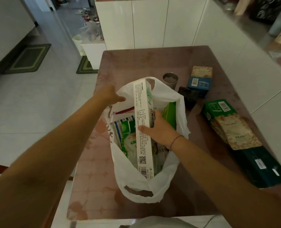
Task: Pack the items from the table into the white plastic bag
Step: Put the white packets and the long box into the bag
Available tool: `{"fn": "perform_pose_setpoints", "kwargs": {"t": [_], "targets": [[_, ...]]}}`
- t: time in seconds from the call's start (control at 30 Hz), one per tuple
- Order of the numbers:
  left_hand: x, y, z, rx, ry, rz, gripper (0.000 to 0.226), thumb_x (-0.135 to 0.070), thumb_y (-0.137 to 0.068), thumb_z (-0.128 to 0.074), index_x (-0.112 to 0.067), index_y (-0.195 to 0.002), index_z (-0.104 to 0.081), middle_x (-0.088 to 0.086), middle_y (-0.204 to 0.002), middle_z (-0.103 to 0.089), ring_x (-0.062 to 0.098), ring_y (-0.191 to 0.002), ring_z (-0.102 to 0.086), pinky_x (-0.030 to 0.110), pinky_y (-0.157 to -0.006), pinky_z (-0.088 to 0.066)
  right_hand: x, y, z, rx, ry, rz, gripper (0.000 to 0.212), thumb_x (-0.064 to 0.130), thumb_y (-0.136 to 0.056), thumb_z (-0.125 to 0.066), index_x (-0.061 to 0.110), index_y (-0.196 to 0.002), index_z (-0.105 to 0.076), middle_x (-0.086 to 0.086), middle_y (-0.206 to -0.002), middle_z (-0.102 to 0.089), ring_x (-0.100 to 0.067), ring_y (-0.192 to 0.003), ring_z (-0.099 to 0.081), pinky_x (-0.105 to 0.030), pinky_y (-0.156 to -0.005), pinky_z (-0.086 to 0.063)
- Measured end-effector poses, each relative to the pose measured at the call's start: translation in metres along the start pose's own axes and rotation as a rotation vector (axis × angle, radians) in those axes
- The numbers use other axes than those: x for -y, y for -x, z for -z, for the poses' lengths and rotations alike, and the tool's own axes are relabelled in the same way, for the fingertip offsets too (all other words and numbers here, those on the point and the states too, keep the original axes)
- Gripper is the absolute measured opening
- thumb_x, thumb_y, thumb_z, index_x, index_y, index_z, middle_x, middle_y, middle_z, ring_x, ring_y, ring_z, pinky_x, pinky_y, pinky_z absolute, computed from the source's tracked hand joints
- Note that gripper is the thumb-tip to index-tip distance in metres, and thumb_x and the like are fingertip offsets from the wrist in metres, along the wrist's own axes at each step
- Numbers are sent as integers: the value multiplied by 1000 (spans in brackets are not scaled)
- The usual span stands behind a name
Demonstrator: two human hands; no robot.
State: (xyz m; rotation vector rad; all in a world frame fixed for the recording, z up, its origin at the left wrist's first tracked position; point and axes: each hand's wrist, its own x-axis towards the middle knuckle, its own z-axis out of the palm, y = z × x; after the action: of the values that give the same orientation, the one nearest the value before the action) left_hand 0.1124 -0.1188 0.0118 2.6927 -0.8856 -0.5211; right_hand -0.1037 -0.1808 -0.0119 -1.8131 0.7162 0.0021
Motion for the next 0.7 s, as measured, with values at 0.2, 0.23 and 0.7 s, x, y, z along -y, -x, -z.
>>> {"fn": "perform_pose_setpoints", "kwargs": {"t": [0.2, 0.23, 0.7], "targets": [[-25, -52, 3, -103, 147, -106, 21, -28, -79, -71, -17, -70, -56, 5, -78, -66, 20, -70, -63, 31, -65, -51, 2, -3, -4, 15, -9, -22, 63, 29, -84, -65, 25, -134, -27, -1, -130, -56, -19, -108, -61, -32, -80, -55], [-28, -54, 5, -141, 225, -94, 22, -31, -80, -70, -18, -68, -57, 3, -73, -65, 19, -68, -64, 31, -63, -52, 1, -4, -5, 24, 13, -26, 63, 30, -84, -65, 25, -134, -27, -1, -130, -56, -20, -109, -62, -35, -82, -56], [0, 54, -8, 46, 216, -3, 100, -69, -54, -71, -18, -133, -38, 11, -134, -48, 25, -105, -57, 48, -86, -52, -2, -6, 4, -284, 417, -21, 48, 27, -90, -57, 16, -130, -33, -12, -133, -43, -26, -109, -57, -38, -86, -55]]}}
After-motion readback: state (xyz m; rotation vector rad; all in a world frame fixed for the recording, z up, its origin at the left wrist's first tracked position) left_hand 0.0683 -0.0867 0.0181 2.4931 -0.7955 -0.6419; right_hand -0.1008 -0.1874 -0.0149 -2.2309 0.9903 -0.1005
